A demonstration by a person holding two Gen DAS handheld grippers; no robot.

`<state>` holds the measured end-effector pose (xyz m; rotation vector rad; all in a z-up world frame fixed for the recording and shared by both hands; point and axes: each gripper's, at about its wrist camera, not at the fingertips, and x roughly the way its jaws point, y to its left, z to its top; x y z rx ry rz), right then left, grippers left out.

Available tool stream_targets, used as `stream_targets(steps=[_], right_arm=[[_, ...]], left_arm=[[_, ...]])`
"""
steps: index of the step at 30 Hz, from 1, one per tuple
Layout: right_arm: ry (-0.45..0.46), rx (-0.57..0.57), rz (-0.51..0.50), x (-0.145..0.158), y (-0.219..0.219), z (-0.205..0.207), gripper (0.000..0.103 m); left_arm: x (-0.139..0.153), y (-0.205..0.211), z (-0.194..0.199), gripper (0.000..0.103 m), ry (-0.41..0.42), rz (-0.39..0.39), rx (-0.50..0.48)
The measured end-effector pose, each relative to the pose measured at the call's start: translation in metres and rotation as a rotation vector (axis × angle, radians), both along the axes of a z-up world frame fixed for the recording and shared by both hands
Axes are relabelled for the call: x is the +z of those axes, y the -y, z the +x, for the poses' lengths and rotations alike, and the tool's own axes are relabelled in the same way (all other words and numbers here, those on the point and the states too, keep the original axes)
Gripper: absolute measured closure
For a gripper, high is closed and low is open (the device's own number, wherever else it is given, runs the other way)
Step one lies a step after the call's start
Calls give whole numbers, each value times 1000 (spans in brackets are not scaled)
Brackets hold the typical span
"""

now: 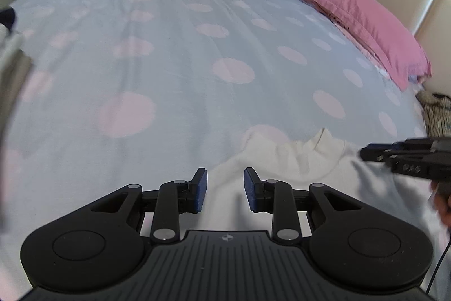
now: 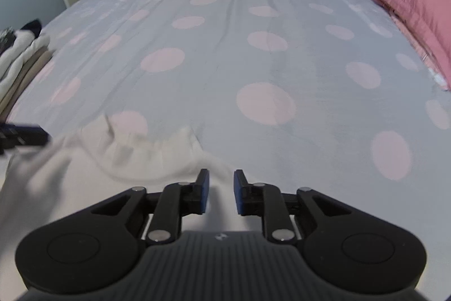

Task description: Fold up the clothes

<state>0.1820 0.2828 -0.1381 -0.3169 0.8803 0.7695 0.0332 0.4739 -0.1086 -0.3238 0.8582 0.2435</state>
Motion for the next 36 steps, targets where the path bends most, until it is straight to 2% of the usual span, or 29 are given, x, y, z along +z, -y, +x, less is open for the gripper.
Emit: stream_targets(steps=[3, 7, 10, 13, 18, 22, 27, 30, 33, 34, 35, 36], right_arm=[[-41, 24, -8, 12, 23, -19, 79], [-141, 52, -12, 28, 53, -58, 79], [-179, 92, -19, 41, 73, -96, 77], [-189, 128, -28, 53, 91, -136, 71], [-179, 155, -50, 57, 117, -187, 66], [-175, 157, -62, 55, 137, -220, 65], [-264, 90, -12, 46, 160, -233, 65], [-255, 85, -18, 44, 164, -238, 64], [-247, 90, -24, 43, 164, -242, 63], [-248, 92, -21, 43, 164, -242, 63], [-248, 94, -19, 43, 163, -242, 63], [-246, 96, -16, 44, 163, -243, 62]], left_arm=[[22, -5, -38, 75, -30, 35, -6], [48, -11, -96, 75, -76, 82, 29], [62, -15, -142, 74, -93, 97, 76], [67, -17, -185, 68, -111, 90, 162], [61, -13, -246, 62, -149, 13, 269], [50, 2, -287, 53, -192, -61, 331], [29, 19, -327, 51, -261, -140, 397], [28, 30, -345, 51, -251, -200, 431], [29, 45, -350, 49, -246, -207, 413], [26, 49, -349, 49, -264, -203, 410], [23, 51, -349, 55, -288, -198, 410], [19, 54, -348, 75, -311, -193, 410]])
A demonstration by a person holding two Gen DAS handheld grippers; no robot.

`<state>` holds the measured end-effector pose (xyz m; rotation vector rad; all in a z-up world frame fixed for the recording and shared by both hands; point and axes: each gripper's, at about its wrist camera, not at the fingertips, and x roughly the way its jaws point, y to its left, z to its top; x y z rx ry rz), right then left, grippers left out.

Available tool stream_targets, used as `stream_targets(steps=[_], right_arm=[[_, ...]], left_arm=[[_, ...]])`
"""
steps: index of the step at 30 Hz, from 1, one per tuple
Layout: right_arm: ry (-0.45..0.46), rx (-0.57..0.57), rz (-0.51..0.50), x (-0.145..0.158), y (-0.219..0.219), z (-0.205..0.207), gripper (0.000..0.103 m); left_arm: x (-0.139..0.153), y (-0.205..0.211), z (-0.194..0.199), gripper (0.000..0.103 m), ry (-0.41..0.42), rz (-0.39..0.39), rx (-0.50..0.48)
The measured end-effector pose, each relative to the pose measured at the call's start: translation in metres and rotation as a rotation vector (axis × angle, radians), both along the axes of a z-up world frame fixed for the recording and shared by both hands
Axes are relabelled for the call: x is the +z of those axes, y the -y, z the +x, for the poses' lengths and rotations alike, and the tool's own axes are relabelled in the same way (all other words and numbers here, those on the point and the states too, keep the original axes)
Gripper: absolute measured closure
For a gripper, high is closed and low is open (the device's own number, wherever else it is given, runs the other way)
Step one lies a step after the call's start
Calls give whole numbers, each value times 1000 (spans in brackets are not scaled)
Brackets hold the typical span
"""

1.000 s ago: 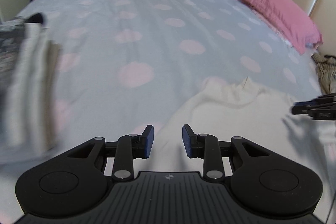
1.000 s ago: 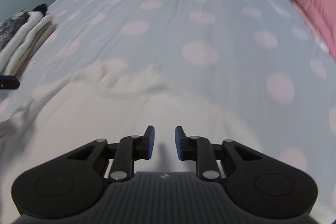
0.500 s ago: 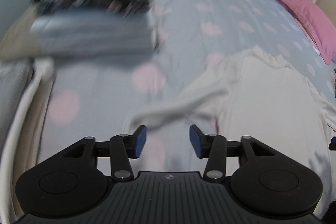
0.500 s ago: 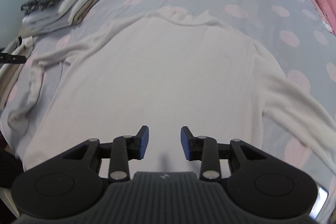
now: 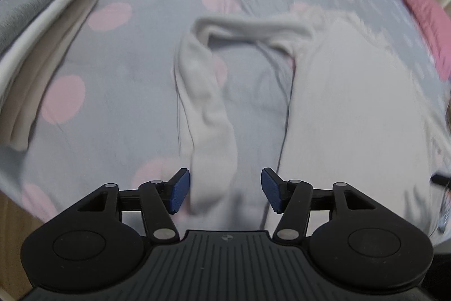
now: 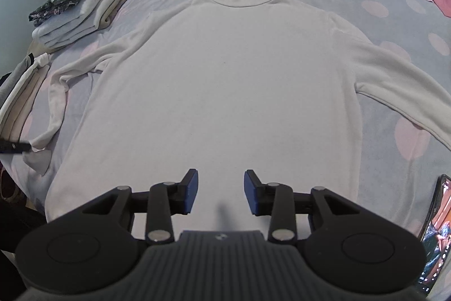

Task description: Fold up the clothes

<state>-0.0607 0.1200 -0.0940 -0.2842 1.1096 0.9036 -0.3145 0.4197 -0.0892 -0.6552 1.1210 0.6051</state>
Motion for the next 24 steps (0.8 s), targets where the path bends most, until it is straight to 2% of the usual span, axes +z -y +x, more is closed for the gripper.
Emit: stream_targets(steps=[1, 3, 5, 8, 12, 14, 19, 24], right_arm=[[3, 3, 3, 1, -1, -1, 62], [14, 12, 7, 3, -1, -2, 60], [27, 20, 5, 4, 0, -3, 60], [24, 25, 0, 3, 1, -4, 59], [19, 24, -9, 0, 1, -1, 59], [21, 25, -10, 0, 0, -1, 59], [22, 25, -14, -2, -1, 1, 59], [9, 15, -33, -8, -2, 4, 59]], left_arm=[[-4, 3, 1, 85, -23, 0, -3], [-5, 3, -1, 92, -39, 5, 14], [2, -5, -9, 93, -1, 18, 72], [27, -22, -24, 94, 122, 19, 166], [79, -43, -37, 95, 259, 67, 225], [108, -56, -41, 95, 295, 115, 239], [171, -92, -49, 95, 303, 285, 281], [195, -137, -49, 95, 209, 407, 338]])
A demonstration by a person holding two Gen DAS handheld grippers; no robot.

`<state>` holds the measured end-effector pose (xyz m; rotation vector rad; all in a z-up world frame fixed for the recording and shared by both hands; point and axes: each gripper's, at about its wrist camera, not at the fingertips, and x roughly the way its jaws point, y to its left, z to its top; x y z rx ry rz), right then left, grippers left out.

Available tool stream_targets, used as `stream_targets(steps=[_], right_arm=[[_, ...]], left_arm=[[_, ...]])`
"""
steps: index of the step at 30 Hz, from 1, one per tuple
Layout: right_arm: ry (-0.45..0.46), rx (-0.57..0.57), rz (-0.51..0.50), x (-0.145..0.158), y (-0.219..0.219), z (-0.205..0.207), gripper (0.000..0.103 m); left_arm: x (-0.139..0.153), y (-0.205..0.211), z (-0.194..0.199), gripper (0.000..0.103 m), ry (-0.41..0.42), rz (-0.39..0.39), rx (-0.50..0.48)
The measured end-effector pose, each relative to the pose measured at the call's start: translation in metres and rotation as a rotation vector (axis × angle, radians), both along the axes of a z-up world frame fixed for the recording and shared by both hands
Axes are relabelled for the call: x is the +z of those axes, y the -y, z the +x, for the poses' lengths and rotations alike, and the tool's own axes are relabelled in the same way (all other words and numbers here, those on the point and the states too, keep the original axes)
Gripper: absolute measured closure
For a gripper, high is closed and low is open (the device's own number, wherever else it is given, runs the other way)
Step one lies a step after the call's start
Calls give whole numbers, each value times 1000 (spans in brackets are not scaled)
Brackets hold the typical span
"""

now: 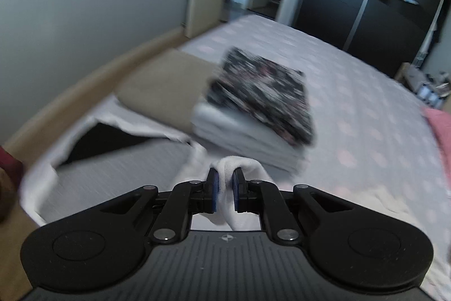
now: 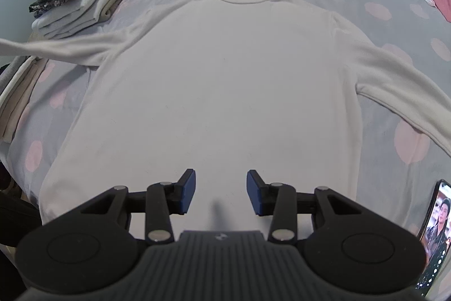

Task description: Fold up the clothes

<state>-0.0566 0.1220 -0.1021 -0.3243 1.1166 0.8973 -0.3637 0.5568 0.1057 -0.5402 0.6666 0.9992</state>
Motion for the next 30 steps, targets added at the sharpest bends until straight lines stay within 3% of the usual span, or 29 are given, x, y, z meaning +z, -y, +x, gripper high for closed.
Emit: stream_targets(steps=[5, 12, 17, 19, 21, 23, 26, 30], right_arm=[[-5, -16, -20, -6, -3, 5, 59], [-17, -27, -55, -18, -10, 13, 59], [-23, -38, -77, -25, -12, 19, 59], [-26, -44, -83, -27, -12, 21, 59], [-23, -50, -87, -28, -12, 23, 59], [-16, -54, -85, -26, -11, 27, 59], [-2, -60, -81, -22, -7, 33, 59], [43, -99, -79, -4, 12, 57, 59]], left_arm=[[-5, -39, 9, 95, -117, 30, 66], [-66, -72, 16, 95, -252, -52, 119], [-101, -76, 15, 92, -262, -79, 131], [-108, -73, 16, 85, -255, -69, 125], [-111, -68, 16, 67, -232, -55, 122], [-112, -58, 20, 58, -214, -12, 118], [-112, -40, 29, 56, -190, 48, 126], [-108, -11, 42, 55, -83, 1, 88]])
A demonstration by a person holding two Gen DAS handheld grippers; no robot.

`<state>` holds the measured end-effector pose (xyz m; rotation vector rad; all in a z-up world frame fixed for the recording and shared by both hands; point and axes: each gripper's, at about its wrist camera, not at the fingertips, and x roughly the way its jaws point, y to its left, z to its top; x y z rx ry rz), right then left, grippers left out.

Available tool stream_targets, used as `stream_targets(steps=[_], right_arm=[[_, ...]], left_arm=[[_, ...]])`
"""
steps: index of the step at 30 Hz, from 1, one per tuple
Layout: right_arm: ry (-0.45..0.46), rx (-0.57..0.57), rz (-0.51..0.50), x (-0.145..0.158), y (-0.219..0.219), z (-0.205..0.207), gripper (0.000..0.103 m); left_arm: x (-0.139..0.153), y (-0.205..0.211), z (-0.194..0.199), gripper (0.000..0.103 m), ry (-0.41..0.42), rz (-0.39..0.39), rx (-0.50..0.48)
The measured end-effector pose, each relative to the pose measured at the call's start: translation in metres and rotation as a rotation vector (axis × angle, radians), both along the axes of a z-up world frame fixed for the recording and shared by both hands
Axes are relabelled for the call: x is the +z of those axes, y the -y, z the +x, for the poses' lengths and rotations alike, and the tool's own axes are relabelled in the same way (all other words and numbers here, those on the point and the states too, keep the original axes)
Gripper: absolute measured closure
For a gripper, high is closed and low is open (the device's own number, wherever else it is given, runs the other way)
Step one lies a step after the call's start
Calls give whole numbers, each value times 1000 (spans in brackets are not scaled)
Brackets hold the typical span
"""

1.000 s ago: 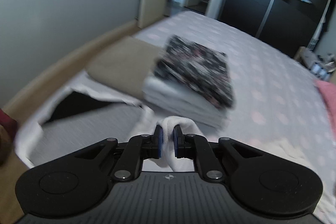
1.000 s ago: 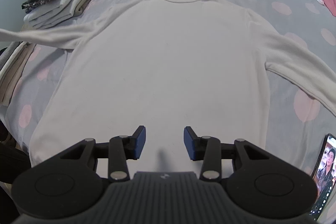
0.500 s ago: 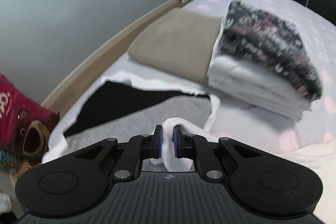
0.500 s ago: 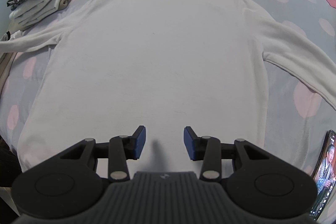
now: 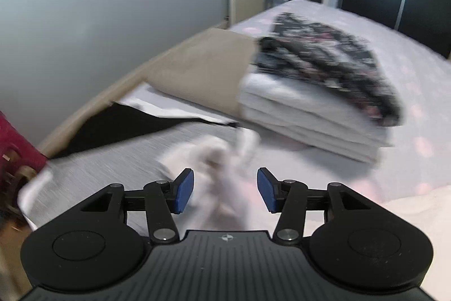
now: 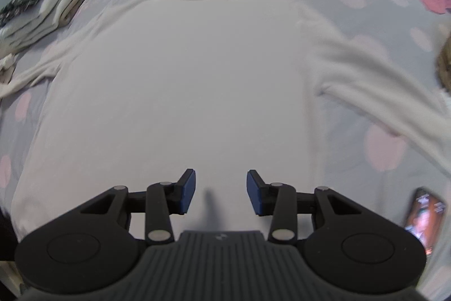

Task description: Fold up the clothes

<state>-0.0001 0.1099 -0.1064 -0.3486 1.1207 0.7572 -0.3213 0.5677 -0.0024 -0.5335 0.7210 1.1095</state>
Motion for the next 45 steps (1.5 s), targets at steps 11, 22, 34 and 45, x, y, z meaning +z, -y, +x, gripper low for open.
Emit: stream_targets(steps=[11, 22, 34, 45], right_arm=[[83, -454, -26, 41, 162, 113, 59], [101, -869, -18, 20, 309, 151, 55], [-135, -1228, 173, -23, 393, 156, 59], [-161, -1315, 153, -35, 383, 150, 98]], left_arm=[[-10, 63, 61, 52, 36, -115, -192], [-5, 85, 110, 52, 62, -100, -272], [-10, 118, 149, 52, -14, -64, -410], [-14, 121, 149, 52, -34, -72, -405]])
